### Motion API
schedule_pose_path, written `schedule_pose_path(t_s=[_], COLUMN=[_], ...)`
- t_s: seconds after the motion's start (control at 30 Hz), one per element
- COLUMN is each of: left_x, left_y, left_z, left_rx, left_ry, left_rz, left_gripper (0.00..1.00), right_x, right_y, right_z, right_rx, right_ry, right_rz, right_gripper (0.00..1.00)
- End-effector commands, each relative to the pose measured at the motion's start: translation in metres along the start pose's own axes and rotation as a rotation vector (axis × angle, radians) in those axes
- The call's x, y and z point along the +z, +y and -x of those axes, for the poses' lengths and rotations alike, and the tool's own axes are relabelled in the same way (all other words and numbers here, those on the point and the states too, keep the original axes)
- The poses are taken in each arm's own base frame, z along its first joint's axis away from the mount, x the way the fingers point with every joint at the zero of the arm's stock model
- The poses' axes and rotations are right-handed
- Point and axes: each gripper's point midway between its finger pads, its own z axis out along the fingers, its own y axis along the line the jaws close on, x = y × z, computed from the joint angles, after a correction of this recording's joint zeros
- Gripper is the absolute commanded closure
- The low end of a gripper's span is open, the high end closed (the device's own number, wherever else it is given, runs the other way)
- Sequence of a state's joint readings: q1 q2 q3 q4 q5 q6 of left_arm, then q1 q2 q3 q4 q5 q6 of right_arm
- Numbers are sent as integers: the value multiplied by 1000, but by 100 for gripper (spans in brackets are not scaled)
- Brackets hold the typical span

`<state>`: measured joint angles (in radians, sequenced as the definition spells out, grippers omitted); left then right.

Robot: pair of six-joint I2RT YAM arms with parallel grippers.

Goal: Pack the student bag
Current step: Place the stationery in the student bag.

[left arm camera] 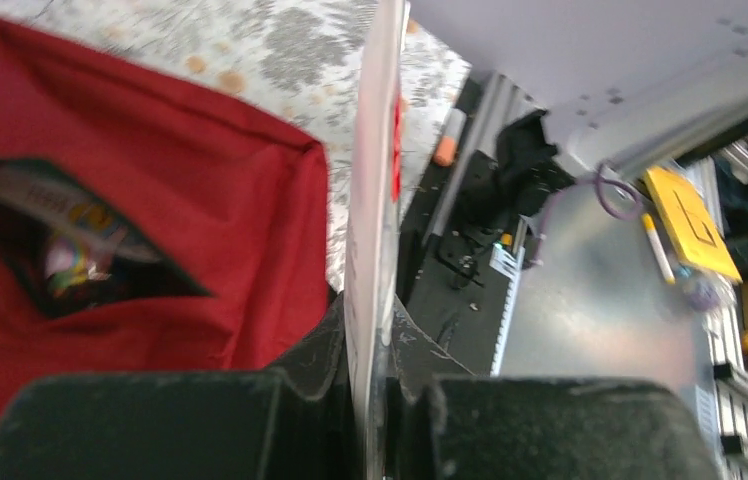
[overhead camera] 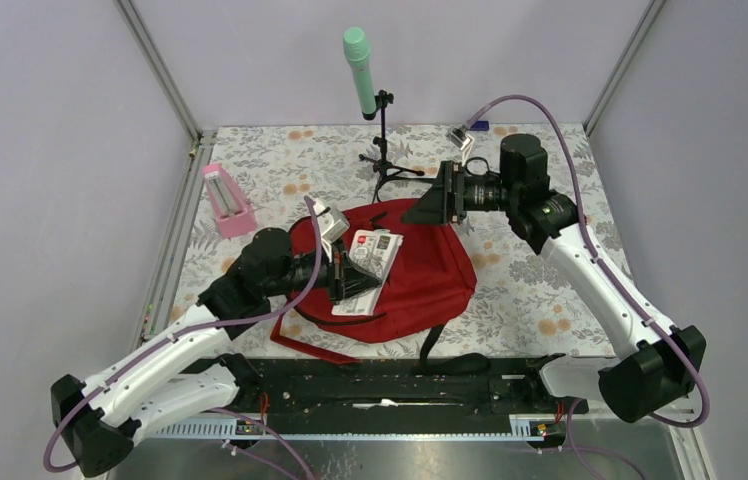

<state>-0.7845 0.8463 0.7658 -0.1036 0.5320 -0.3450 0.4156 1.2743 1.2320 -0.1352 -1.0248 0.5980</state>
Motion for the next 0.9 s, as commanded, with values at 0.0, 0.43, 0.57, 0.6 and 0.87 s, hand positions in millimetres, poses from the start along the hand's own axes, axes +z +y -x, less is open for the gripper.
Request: schedule_pose_path(t_s=[0.0,0.43,0.57,0.6,0.87], left_x=[-1,6,11,12,13], left_y=[36,100,104,106,118], left_z=[18,-6,-15,-18,-40], left_rx=[-107,-539,-584,-593,-666], left_ry=[-112,-130,-99,-91,-43], left_rz=[168,294,295,303,335], left_gripper=[100,100,100,100,100], right_x=[-19,-13,8,13,42], right_y=[-76,-141,-137,-139,-158], right_z=[0,-38,-36,-37,-42], right_rx=[29,-170,-254,-265,-334], right_ry=[-129,-173,-136,-124,-46], right_rz=[-434,-918,-939,-944,-1009], right_gripper=[28,28,28,28,30])
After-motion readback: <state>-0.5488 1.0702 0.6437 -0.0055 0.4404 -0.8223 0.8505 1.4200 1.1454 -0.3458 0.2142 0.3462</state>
